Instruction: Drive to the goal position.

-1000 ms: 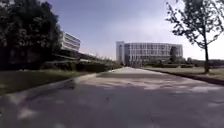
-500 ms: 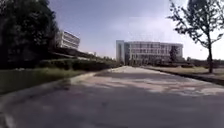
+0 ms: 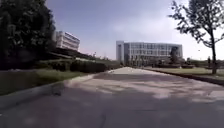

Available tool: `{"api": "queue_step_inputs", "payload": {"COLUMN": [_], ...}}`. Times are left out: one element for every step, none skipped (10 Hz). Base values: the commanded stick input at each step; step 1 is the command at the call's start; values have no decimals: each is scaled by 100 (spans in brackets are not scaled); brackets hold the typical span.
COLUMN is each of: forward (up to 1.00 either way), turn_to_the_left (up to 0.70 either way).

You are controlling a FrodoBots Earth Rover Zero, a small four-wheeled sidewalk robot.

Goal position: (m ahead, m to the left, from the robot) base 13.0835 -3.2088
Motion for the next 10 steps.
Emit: {"api": "queue_step_inputs", "payload": {"forward": [70,70,70,70,70,70,70,70,70,70], "turn_to_the_left": [0,0,0,0,0,0,0,0,0,0]}}
